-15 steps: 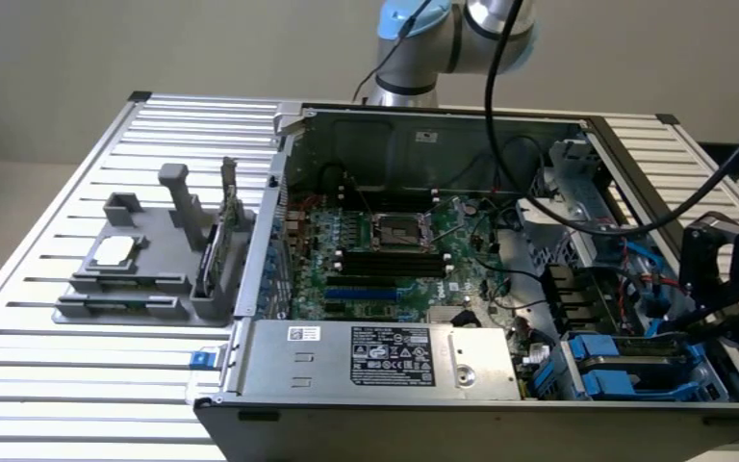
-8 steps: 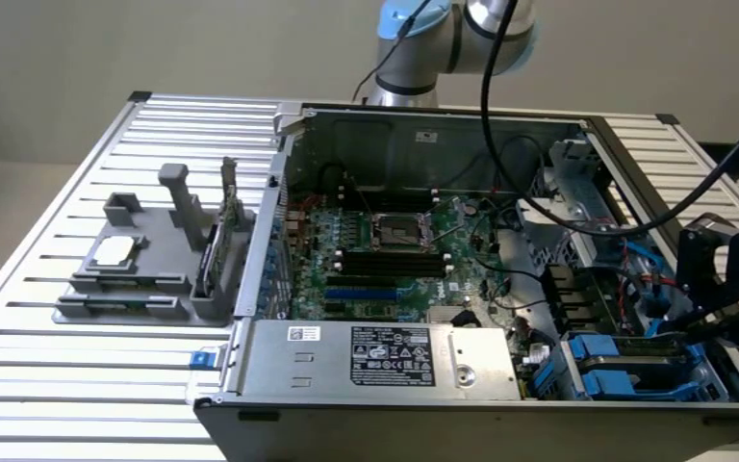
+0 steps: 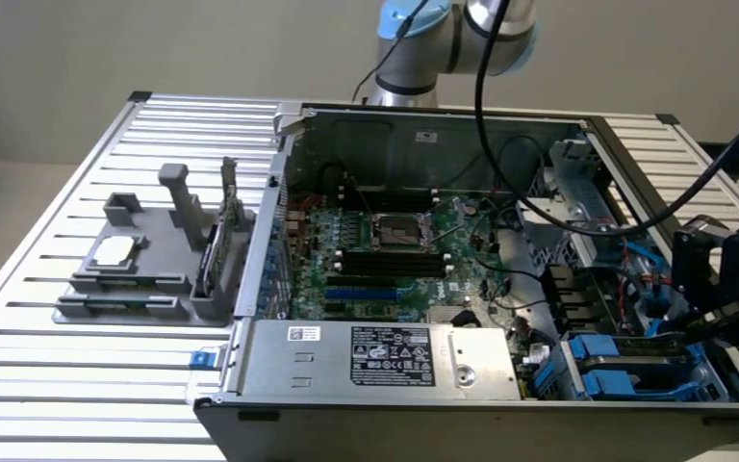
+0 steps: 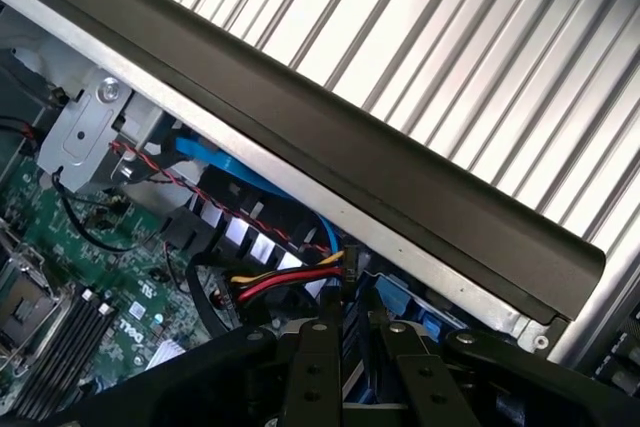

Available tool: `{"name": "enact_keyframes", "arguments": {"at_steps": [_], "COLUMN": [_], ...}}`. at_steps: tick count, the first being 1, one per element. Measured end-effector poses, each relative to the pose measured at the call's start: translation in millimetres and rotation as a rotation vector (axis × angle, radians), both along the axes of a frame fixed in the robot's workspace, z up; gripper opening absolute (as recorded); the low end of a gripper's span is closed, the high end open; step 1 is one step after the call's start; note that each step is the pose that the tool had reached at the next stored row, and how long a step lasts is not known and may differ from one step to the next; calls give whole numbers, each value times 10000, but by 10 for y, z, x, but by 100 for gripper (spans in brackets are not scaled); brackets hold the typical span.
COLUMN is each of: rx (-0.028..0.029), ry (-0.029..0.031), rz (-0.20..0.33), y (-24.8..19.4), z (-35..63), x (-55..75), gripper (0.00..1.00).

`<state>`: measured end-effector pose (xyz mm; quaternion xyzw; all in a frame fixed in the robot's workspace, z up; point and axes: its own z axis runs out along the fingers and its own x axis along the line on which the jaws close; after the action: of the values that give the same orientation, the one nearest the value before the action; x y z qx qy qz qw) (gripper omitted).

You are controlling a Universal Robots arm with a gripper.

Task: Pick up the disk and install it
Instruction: 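Insert the first disk wire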

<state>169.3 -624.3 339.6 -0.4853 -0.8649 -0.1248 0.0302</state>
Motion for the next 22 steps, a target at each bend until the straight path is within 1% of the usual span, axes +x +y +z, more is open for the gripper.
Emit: {"name": "enact_keyframes", "arguments": {"at_steps": [3,6,11,18,22], "rx": [18,22,35,63,77], "ry": [-70,-130,-252,-377,-430], "rz": [2,0,0,1,0], "y": [4,5,6,8,9], "z": [-4,-6,-19,-37,-44], "x": [-2,-4,-18,-40,-46], "gripper": [22,22,22,22,22]}}
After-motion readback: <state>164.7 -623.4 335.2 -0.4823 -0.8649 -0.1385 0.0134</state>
